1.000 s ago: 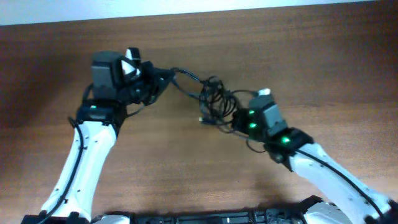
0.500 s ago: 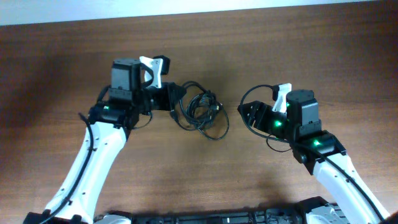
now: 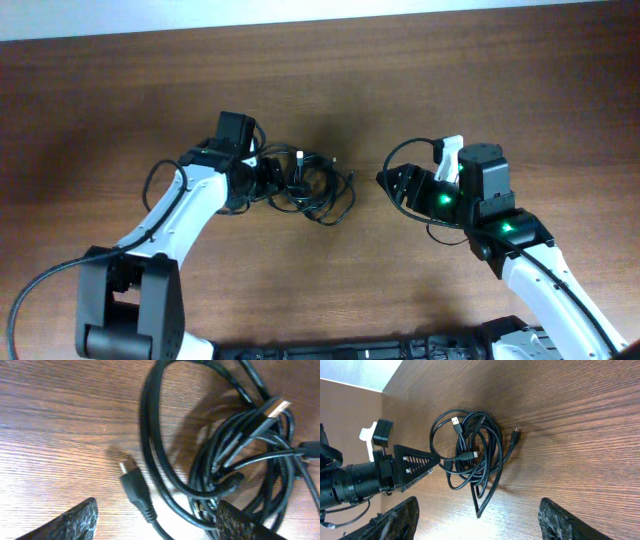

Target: Untangle cables

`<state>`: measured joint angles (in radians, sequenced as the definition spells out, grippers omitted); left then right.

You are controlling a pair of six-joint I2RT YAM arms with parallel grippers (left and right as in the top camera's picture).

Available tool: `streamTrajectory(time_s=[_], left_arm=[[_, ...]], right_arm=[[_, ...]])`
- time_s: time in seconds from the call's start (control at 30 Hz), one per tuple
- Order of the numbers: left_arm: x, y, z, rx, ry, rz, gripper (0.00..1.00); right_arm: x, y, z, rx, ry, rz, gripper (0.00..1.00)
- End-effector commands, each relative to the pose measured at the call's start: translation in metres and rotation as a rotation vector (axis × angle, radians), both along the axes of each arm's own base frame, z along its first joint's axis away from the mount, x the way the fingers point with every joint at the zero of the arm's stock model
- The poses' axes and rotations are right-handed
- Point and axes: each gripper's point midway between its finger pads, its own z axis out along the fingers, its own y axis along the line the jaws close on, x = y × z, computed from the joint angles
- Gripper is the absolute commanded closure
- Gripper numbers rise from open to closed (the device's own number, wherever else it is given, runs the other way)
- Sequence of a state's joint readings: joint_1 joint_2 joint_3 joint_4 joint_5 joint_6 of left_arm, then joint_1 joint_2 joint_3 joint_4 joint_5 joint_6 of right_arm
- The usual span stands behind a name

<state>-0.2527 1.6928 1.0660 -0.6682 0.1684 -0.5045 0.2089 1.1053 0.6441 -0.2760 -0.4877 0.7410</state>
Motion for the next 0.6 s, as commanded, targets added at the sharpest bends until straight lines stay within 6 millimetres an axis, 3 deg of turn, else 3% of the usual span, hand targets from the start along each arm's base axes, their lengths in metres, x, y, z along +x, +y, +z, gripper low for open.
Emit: streamTrajectory(time_s=[0.0,0.03,0.1,0.17,0.2,0.23,0.3,0.4,0.47,0.57], left_arm=[[0.007,-0.022,0.005,-0.056,-0.033,0.027,0.27],[0.011,-0.031,0.007,-0.070,-0.055,0.024,0.27],[0.008,-0.040,0.001,-0.081,-0.029,0.057,0.44],[0.003,-0.046,-0.018,-0.066,0.012,0.040,0.44],[0.002,-0.047,-0.024,-0.063,0.027,0.037,0.55],[0.005,-0.050,-0.026,-0.074,0.019,0.034,1.00],[0.016,-0.066,-0.008,-0.166,-0.010,0.008,1.00],[0.031,-0.094,0.053,-0.345,-0.095,-0.055,1.00],[0.029,-0.098,0.074,-0.375,-0.137,-0.074,1.00],[0.026,-0.097,0.133,-0.426,-0.285,-0.099,1.00]], right_arm=[[0.001,-0.005,-0.005,-0.014,0.005,-0.018,0.25],[0.001,-0.004,-0.005,-0.014,0.005,-0.018,0.25],[-0.001,-0.005,-0.007,-0.016,0.017,-0.018,0.25],[-0.004,-0.006,-0.010,-0.023,0.036,-0.016,0.24],[-0.005,-0.006,-0.011,-0.023,0.041,-0.016,0.24],[-0.007,-0.007,-0.014,-0.029,0.056,-0.017,0.20],[-0.009,-0.006,-0.022,-0.033,0.089,-0.015,0.20],[-0.015,0.005,-0.044,-0.004,0.190,0.038,0.20],[-0.020,0.014,-0.056,-0.008,0.232,0.069,0.20],[-0.013,0.056,-0.056,0.003,0.137,0.191,0.20]])
